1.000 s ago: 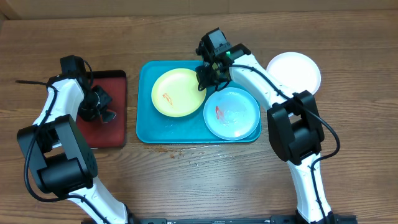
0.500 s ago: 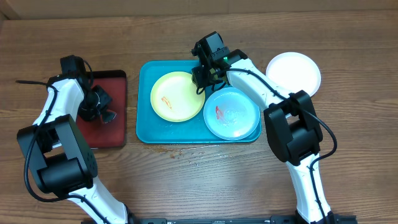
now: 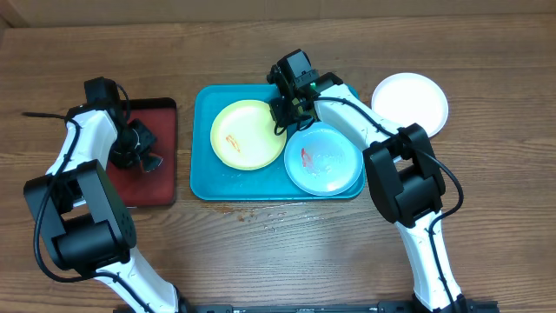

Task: Clean dirty plates on tray and stack at the side
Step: 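Hold the yellow plate with the right gripper while the left brings the sponge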

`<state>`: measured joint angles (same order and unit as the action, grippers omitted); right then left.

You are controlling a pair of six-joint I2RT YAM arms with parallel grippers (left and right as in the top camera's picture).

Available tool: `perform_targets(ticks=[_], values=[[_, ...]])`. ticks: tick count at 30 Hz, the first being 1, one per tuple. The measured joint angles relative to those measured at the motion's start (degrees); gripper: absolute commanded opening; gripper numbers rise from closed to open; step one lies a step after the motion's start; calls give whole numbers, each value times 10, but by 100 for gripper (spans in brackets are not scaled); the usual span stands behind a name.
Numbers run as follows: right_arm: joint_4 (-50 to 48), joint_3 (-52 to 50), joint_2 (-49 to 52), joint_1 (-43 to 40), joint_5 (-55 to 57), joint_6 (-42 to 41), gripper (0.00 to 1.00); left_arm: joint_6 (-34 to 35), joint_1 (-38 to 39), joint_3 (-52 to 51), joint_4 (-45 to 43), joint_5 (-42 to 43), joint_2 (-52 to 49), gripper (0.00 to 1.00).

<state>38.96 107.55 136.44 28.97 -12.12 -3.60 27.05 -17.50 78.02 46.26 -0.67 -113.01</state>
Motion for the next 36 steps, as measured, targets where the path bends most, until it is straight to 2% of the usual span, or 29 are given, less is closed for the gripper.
perform_targets(ticks=[1, 3, 5, 9, 15, 24, 29, 36], values=[[1, 0, 0, 0, -2, -4, 4, 0, 0, 0, 0, 0, 0, 18], [1, 0, 0, 0, -6, -18, 4, 0, 0, 0, 0, 2, 0, 37], [1, 0, 0, 0, -8, -25, 4, -2, 0, 0, 0, 2, 0, 51], [2, 0, 0, 0, -17, -38, 4, 1, 0, 0, -1, 4, 0, 57], [6, 0, 0, 0, -26, -50, 4, 1, 0, 0, -7, 4, 0, 57], [9, 0, 0, 0, -28, -54, 4, 1, 0, -1, -13, 0, 0, 31], [9, 0, 0, 0, -29, -54, 4, 3, 0, -1, -10, -5, 0, 6], [9, 0, 0, 0, -29, -54, 4, 0, 0, 4, 13, -5, 0, 4]])
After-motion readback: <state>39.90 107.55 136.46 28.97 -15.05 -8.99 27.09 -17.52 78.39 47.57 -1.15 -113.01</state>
